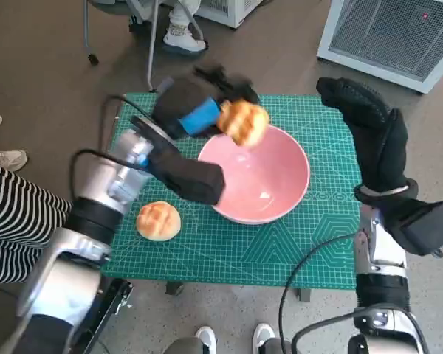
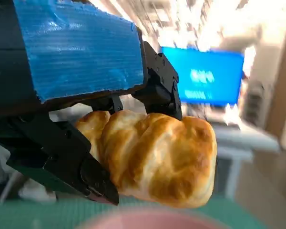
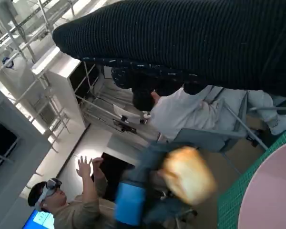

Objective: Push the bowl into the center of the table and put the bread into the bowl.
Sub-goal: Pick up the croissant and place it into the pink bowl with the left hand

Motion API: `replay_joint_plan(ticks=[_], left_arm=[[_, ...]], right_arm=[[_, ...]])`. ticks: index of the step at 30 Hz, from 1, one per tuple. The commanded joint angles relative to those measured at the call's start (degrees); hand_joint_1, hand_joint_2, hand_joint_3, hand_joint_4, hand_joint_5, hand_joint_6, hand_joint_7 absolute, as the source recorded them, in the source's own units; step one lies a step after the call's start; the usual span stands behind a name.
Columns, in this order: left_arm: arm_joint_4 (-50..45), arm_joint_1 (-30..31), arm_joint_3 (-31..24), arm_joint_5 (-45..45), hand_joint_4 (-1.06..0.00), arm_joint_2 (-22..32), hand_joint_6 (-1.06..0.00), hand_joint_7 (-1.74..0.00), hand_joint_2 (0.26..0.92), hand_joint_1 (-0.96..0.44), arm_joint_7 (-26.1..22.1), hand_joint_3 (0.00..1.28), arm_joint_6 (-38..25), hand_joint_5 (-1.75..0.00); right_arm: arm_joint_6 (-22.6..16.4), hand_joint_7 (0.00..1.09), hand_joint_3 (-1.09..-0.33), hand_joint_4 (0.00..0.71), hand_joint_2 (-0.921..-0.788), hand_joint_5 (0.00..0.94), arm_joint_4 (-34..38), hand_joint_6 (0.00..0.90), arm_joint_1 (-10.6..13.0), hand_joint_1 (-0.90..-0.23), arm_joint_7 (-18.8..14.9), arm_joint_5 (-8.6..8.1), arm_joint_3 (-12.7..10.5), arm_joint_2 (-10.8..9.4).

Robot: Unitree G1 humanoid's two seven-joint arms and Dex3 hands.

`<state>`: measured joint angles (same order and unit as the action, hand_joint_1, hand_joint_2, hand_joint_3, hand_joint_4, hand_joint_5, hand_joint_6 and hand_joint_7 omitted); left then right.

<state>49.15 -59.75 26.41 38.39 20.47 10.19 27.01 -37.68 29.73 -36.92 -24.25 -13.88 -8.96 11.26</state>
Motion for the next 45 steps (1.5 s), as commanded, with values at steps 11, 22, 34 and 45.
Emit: replay_joint_plan(ticks=[11,22,34,45], left_arm=[[12.68,-4.67,3.89,3.01,-0.60,-6.68,-0.53,-1.34,0.921,0.00,-3.77,0.15,-1.39,-1.18],[11.92,-4.11,2.02,-2.00,-0.25,-7.30,-0.32,-0.15,0.844,0.02,-21.70,0.04,-7.41,-0.05],[3.86,-0.23,0.45,-2.41,-0.12,-0.95,-0.24,-0.03,0.787,-0.08,-20.91,0.00,-1.64,0.00],[-14.60,8.97,-4.86,-0.52,-0.12,13.70,-0.25,-0.02,0.774,-0.11,-16.57,0.00,5.29,0.00]], right_arm=[[2.34,0.56,-0.706,0.178,-0.921,0.001,-2.52,-0.001,3.03,-0.755,-0.49,-1.28,-0.39,0.51],[2.76,0.56,-0.703,0.180,-0.921,0.002,-3.92,0.001,4.08,-0.756,0.13,-1.15,-0.63,0.76],[3.04,0.57,-0.704,0.180,-0.921,0.002,-4.60,0.002,4.14,-0.747,1.28,-0.36,-0.58,0.30],[3.32,0.57,-0.705,0.178,-0.921,0.000,-5.18,0.000,4.22,-0.747,2.10,-0.18,-0.22,0.02]])
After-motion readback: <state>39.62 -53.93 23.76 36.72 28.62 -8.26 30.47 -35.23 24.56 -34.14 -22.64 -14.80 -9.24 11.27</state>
